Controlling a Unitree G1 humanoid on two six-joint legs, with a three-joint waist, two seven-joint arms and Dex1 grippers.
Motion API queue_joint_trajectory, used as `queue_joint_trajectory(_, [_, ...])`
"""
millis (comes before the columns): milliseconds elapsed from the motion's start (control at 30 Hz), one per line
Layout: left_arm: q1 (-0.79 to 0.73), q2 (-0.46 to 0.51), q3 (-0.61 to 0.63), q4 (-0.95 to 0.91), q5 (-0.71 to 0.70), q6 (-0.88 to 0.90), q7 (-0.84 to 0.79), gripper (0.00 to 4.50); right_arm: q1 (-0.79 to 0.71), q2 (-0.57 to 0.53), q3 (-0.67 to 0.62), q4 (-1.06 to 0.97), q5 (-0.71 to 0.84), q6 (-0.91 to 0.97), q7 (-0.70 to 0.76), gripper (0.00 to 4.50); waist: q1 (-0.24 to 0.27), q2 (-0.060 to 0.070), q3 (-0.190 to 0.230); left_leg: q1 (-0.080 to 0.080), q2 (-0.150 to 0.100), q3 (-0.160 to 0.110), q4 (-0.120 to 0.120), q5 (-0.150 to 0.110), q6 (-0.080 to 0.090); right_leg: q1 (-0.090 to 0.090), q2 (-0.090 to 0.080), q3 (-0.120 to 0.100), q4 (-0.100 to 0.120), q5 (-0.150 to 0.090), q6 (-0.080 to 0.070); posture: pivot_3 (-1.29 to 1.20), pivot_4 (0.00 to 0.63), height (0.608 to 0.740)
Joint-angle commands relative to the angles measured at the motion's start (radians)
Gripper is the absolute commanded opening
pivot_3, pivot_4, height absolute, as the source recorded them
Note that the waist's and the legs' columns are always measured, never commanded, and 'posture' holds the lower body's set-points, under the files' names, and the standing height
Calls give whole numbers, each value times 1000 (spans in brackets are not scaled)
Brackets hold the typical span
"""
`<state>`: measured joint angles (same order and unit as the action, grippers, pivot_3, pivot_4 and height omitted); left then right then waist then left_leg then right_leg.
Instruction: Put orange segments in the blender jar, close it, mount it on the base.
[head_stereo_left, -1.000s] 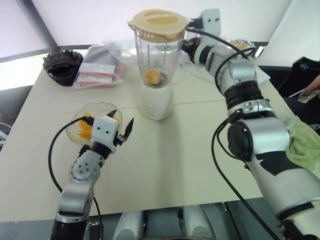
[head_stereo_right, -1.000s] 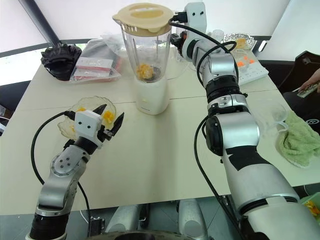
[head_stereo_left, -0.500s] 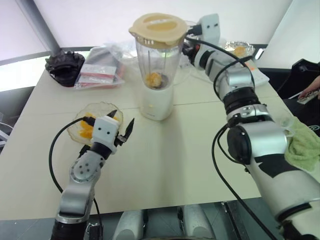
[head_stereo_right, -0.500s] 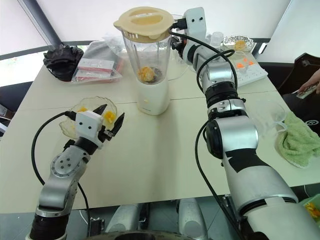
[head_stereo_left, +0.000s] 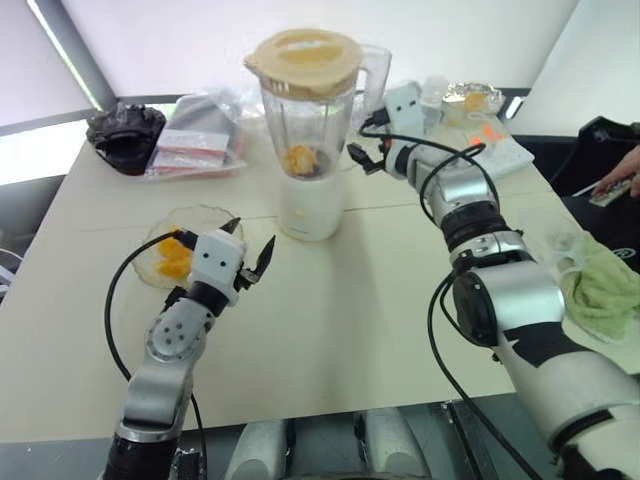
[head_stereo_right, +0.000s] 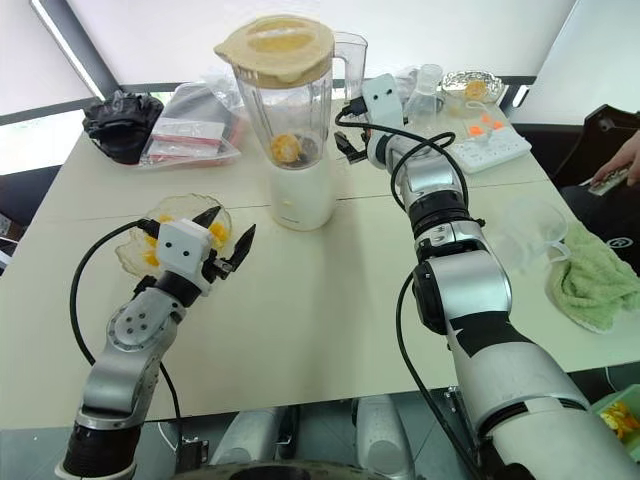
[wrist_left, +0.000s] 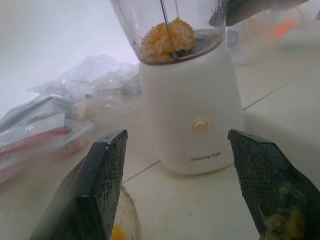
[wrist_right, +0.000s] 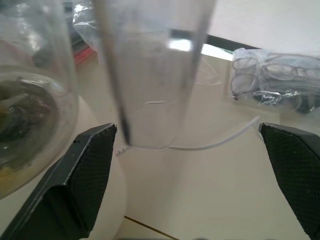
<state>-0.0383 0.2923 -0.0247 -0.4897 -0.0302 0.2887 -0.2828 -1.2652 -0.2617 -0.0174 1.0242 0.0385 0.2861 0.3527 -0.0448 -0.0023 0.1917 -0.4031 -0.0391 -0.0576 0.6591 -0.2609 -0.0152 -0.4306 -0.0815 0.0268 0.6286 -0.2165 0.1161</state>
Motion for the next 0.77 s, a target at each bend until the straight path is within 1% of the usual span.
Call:
queue_joint_trajectory(33, [-8,2,1,-21,5,-27,1,3342,-48,-6,-11,-24,-4,-23,-5,4452,0,0,0,0,0,0,0,0,0,0,0,0,0,0,0,0,150,740])
queue_joint_trajectory(267, [-1,4,6,-30,-5,-18,-5,3342,-9,-23,-5,-83,-3,1,33,4452,2,0,0,0,0,0,0,0,0,0,0,0,0,0,0,0,150,740])
queue_joint_trajectory(333, [1,6,16,-40,-28,-5,-18,3342,41,-44,5,-159,-1,39,75,4452,5,0,0,0,0,0,0,0,0,0,0,0,0,0,0,0,150,740])
queue_joint_trajectory(433, [-11,18,53,-55,-67,18,-38,3342,264,-131,44,-508,45,150,254,4452,23,-1,-1,-1,0,-3,0,0,0,1,0,-2,-2,0,0,0,150,740])
queue_joint_trajectory(467, [-18,28,67,-56,-71,24,-41,3342,361,-180,38,-668,97,216,325,4452,34,-1,-1,-2,0,-3,0,0,0,1,0,-2,-2,0,0,0,150,740])
queue_joint_trajectory(500, [-25,36,79,-56,-78,28,-44,3342,451,-229,18,-815,157,274,387,4452,36,-1,0,-3,0,-3,0,0,0,1,-1,-3,-3,0,0,0,150,740])
queue_joint_trajectory(567, [-28,45,95,-61,-90,33,-48,3342,563,-292,-16,-1005,237,350,451,4452,37,0,0,-5,1,-3,1,0,0,0,-1,-4,-4,0,0,0,150,740])
queue_joint_trajectory(667, [-16,48,130,-93,-125,74,-45,3342,722,-421,-192,-1260,454,462,572,4452,32,2,2,-5,1,-2,2,0,0,0,-2,-2,-5,0,1,0,150,740])
queue_joint_trajectory(767, [-4,55,151,-111,-145,91,-44,3342,810,-508,-305,-1358,578,542,616,4452,28,2,1,-2,1,-2,4,0,0,4,0,-3,-7,0,0,0,150,740])
